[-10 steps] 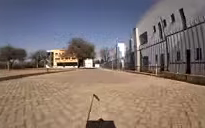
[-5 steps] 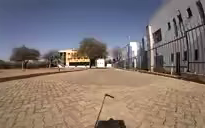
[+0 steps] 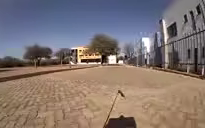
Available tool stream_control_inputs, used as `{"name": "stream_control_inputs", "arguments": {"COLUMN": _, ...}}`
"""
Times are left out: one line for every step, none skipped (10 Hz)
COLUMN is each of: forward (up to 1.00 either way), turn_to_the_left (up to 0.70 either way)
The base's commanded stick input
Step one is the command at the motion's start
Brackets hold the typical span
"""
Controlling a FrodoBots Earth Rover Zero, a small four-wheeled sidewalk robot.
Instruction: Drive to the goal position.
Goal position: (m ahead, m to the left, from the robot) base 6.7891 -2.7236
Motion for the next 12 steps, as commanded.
{"name": "stream_control_inputs", "arguments": {"forward": 1.0, "turn_to_the_left": 0.27}}
{"name": "stream_control_inputs", "arguments": {"forward": 1.0, "turn_to_the_left": 0.27}}
{"name": "stream_control_inputs", "arguments": {"forward": 1.0, "turn_to_the_left": 0.27}}
{"name": "stream_control_inputs", "arguments": {"forward": 1.0, "turn_to_the_left": 0.27}}
{"name": "stream_control_inputs", "arguments": {"forward": 1.0, "turn_to_the_left": 0.27}}
{"name": "stream_control_inputs", "arguments": {"forward": 1.0, "turn_to_the_left": -0.27}}
{"name": "stream_control_inputs", "arguments": {"forward": 1.0, "turn_to_the_left": -0.27}}
{"name": "stream_control_inputs", "arguments": {"forward": 1.0, "turn_to_the_left": -0.27}}
{"name": "stream_control_inputs", "arguments": {"forward": 1.0, "turn_to_the_left": -0.27}}
{"name": "stream_control_inputs", "arguments": {"forward": 1.0, "turn_to_the_left": -0.27}}
{"name": "stream_control_inputs", "arguments": {"forward": 1.0, "turn_to_the_left": -0.27}}
{"name": "stream_control_inputs", "arguments": {"forward": 1.0, "turn_to_the_left": -0.27}}
